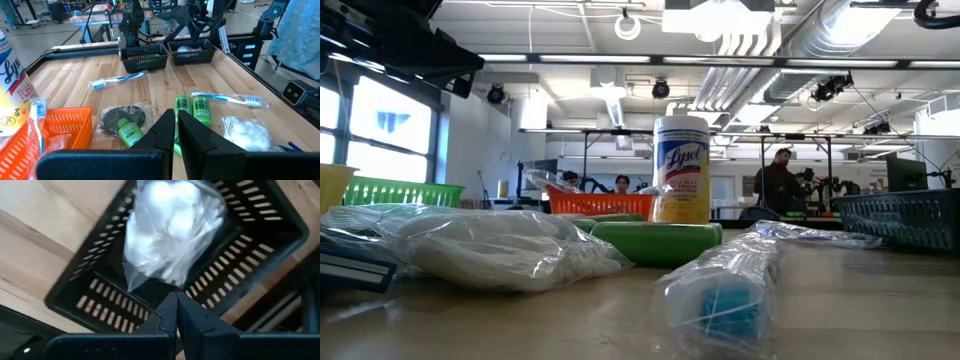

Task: Pick & Place Travel size toiletries
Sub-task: Put the white cotton pack into the bottom black bin, then put the blue toothbrush into the orange bin

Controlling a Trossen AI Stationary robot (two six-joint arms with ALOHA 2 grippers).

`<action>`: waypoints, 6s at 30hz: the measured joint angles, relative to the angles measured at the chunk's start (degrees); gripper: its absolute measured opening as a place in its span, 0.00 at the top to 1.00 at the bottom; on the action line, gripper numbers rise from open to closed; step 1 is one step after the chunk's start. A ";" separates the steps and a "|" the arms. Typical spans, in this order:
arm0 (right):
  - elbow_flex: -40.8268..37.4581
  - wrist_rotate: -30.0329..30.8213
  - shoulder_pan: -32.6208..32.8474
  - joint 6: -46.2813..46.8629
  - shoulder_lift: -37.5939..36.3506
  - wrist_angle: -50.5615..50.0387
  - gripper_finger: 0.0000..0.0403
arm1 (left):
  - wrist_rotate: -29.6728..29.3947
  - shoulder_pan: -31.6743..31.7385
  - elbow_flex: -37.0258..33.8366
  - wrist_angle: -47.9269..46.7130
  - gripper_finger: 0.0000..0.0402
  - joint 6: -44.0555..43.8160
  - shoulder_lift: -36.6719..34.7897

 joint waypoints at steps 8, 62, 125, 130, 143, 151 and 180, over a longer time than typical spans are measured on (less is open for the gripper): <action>0.00 0.39 -0.42 -0.67 -1.77 -1.22 1.00 | 0.00 0.00 0.00 0.02 0.95 0.02 -0.02; 0.02 8.80 -51.58 -114.52 -5.79 50.33 0.99 | -4.27 0.00 -0.01 1.18 0.95 -0.22 -0.01; 0.04 18.02 -55.30 -85.55 -5.77 32.72 0.99 | -4.76 0.00 -0.02 -1.44 0.95 -1.49 -0.02; 0.04 23.45 -55.28 -84.91 -5.77 29.38 0.93 | -4.76 0.00 -0.02 -1.44 0.95 -1.50 -0.02; 0.04 29.97 -55.30 -74.72 -2.24 25.96 0.40 | -4.76 0.00 -0.02 -1.46 0.95 -1.50 -0.02; 0.02 31.45 -55.28 -67.67 -1.47 23.12 0.29 | -4.79 0.00 -0.02 -1.60 0.95 -1.49 -0.02; -4.09 24.18 -59.71 -57.23 8.81 9.88 0.37 | -4.78 0.00 -0.02 -2.44 0.95 -1.51 -0.02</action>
